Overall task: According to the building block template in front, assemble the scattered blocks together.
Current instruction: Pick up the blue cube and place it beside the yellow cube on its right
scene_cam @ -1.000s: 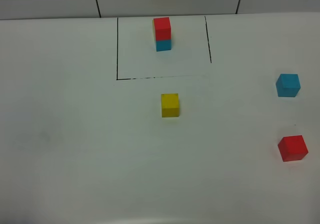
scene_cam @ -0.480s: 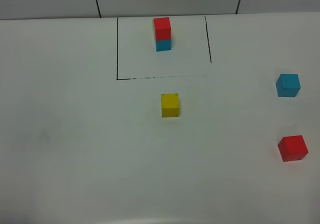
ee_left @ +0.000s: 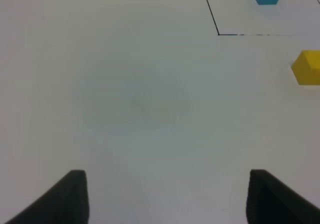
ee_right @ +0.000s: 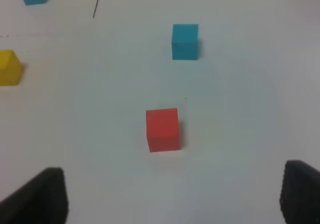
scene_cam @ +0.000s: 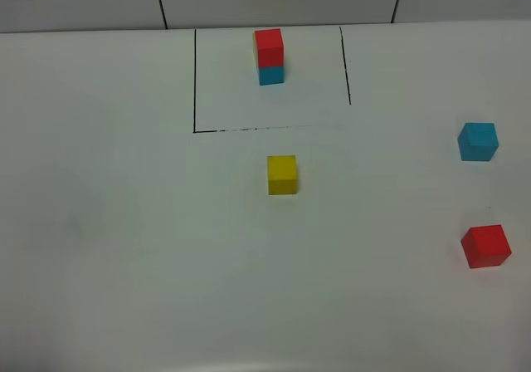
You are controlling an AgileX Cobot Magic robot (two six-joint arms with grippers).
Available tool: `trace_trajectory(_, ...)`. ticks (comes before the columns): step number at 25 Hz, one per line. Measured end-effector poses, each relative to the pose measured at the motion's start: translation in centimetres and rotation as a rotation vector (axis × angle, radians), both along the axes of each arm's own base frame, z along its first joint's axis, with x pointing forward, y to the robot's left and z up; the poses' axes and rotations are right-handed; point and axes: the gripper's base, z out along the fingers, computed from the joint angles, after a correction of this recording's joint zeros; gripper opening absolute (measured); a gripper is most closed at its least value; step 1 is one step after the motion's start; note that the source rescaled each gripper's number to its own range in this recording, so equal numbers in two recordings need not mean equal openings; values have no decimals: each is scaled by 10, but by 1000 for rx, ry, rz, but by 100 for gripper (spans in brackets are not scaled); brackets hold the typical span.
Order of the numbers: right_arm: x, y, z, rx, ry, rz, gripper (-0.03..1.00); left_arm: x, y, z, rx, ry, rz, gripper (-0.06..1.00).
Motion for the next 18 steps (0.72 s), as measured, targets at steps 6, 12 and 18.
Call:
trace_trajectory(6, 0, 0, 0, 4, 0, -3, 73, 0, 0, 0, -1, 0, 1, 43)
trace_trajectory(12, 4, 0, 0, 46, 30, -26, 75, 0, 0, 0, -1, 0, 1, 43)
trace_trajectory(18, 42, 1, 0, 25, 255, -23, 95, 0, 0, 0, -1, 0, 1, 43)
